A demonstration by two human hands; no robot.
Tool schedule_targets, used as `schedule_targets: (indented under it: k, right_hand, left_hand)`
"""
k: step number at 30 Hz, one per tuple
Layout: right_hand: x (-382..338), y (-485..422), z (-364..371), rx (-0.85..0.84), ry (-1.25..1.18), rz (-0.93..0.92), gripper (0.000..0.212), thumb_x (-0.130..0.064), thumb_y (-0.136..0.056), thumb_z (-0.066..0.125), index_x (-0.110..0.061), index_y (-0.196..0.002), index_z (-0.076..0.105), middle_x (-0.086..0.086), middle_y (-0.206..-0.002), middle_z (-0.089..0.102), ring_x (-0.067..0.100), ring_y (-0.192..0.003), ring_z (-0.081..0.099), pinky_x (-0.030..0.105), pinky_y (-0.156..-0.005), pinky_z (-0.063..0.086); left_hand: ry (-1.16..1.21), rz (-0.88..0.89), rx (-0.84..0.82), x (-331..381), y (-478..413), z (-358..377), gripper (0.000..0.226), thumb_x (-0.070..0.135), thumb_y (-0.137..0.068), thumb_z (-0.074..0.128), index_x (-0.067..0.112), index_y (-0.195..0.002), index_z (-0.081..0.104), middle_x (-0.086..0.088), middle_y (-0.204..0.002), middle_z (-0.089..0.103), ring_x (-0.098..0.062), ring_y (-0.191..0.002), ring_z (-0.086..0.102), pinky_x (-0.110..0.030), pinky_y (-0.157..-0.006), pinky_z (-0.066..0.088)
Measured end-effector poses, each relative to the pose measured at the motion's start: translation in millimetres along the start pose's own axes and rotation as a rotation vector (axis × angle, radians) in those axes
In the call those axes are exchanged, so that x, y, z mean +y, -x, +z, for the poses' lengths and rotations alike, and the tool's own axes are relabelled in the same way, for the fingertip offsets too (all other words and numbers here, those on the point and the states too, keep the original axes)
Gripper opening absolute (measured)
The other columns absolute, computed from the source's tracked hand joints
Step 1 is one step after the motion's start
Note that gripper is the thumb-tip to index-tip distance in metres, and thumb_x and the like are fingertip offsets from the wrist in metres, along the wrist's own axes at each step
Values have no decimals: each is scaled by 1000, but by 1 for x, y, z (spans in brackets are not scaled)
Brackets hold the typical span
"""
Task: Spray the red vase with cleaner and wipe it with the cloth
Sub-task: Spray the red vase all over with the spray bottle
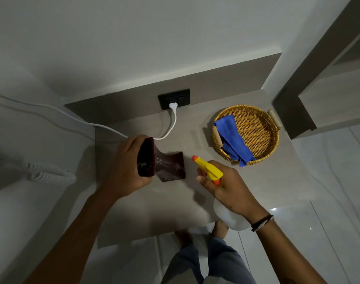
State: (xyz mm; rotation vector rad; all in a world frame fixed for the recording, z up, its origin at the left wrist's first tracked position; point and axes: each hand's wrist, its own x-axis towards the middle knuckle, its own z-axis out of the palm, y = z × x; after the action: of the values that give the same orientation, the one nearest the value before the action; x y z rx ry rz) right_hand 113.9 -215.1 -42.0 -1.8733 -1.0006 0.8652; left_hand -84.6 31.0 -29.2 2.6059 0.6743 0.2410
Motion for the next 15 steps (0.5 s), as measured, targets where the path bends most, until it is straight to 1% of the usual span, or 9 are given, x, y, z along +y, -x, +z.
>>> schedule_targets:
  k: [2, 4, 6, 8, 10, 13, 15]
  right_hand:
    - [-7, -6, 6, -55, -20, -22, 11, -34, -101, 74, -26, -108, 70, -4, -91, 74, 19, -83, 69, 53, -77, 57]
    - [-15, -11, 13, -103, -40, -40, 16, -34, -100, 75, -21, -111, 73, -3, -98, 79, 19, -89, 74, 53, -82, 59]
    - [-22, -16, 20, -144, -39, -56, 21, -33, -101, 74, -17, -114, 73, -2, -103, 80, 19, -94, 76, 53, -86, 60]
    - [-25, -21, 25, -163, 2, -69, 21, -33, -102, 72, -14, -109, 71, 4, -95, 77, 24, -88, 73, 55, -82, 58]
    - [-26, -25, 27, -155, 46, -81, 20, -32, -103, 70, -12, -104, 70, 7, -87, 72, 27, -80, 68, 57, -77, 55]
    - [-25, -28, 28, -166, 80, -81, 22, -33, -105, 67, -13, -110, 71, 7, -90, 74, 27, -82, 68, 55, -78, 55]
    - [-21, -28, 26, -183, 110, -78, 22, -38, -104, 67, -16, -109, 70, 2, -90, 74, 23, -82, 69, 52, -76, 56]
  left_hand:
    - [107, -85, 20, -7, 12, 0, 115, 20, -54, 100, 11, -154, 44, -8, -148, 48, -20, -135, 45, -22, -109, 34]
    - [168, -128, 24, -11, 19, 2, 112, 19, -55, 98, 9, -153, 45, -10, -147, 50, -18, -134, 45, -15, -108, 32]
    - [176, -145, 17, -11, 24, 7, 110, 15, -54, 99, 6, -151, 47, -14, -145, 52, -20, -132, 47, -7, -107, 30]
    - [174, -159, 14, -9, 27, 11, 110, 9, -52, 100, 3, -150, 49, -17, -144, 52, -19, -131, 46, 1, -104, 28]
    - [183, -162, 4, -9, 27, 12, 109, 7, -52, 100, 2, -149, 50, -18, -144, 52, -20, -131, 46, 4, -102, 27]
    - [195, -154, -12, -9, 26, 9, 109, 9, -53, 99, 4, -150, 49, -16, -145, 50, -25, -133, 48, 3, -101, 30]
    - [194, -154, -15, -9, 26, 8, 109, 9, -54, 99, 5, -150, 49, -15, -145, 50, -25, -133, 49, 3, -100, 32]
